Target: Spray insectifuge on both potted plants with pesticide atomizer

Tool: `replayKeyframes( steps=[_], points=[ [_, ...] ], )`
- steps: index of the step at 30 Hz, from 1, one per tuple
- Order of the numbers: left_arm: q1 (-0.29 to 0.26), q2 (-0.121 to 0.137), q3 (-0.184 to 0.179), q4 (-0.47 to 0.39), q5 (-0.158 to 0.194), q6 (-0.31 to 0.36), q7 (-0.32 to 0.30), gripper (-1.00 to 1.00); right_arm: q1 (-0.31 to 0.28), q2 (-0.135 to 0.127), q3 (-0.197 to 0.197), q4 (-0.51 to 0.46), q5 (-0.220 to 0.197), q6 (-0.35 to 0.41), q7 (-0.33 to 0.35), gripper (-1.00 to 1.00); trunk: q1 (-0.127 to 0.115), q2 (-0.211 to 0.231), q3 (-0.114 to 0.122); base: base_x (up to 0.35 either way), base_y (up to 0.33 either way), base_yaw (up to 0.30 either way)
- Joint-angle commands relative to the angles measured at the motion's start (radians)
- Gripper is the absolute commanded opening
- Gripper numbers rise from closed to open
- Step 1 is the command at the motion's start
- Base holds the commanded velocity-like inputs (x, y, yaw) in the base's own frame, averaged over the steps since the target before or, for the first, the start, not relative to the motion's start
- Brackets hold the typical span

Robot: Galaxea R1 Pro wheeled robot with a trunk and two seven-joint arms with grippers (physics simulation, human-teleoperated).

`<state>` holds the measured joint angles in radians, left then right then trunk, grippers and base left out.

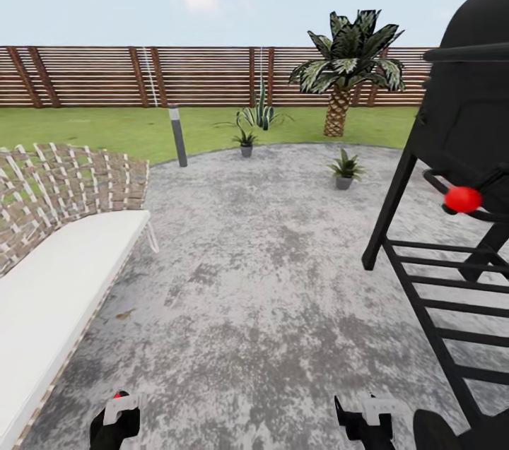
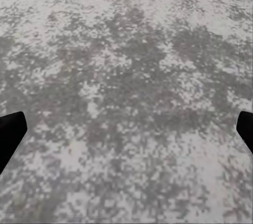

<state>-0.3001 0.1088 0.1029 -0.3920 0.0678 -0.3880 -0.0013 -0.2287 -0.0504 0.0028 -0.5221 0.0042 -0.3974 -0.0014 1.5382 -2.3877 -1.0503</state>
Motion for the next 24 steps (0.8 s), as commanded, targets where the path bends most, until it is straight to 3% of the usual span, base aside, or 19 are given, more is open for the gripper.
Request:
replayKeyframes(
  steps=[1,24],
  points=[
    [-0.001,0.0,-0.002,0.001,0.007,-0.003,0.0,-1.0,0.0,0.0,0.0,0.001,0.0,-0.003,0.0,1.0,0.0,0.0,-0.001,0.339,0.116,0.0],
    [-0.001,0.0,-0.002,0.001,0.007,-0.005,0.0,-1.0,0.0,0.0,0.0,0.001,0.0,-0.003,0.0,1.0,0.0,0.0,-0.001,0.322,0.148,0.0]
  ],
)
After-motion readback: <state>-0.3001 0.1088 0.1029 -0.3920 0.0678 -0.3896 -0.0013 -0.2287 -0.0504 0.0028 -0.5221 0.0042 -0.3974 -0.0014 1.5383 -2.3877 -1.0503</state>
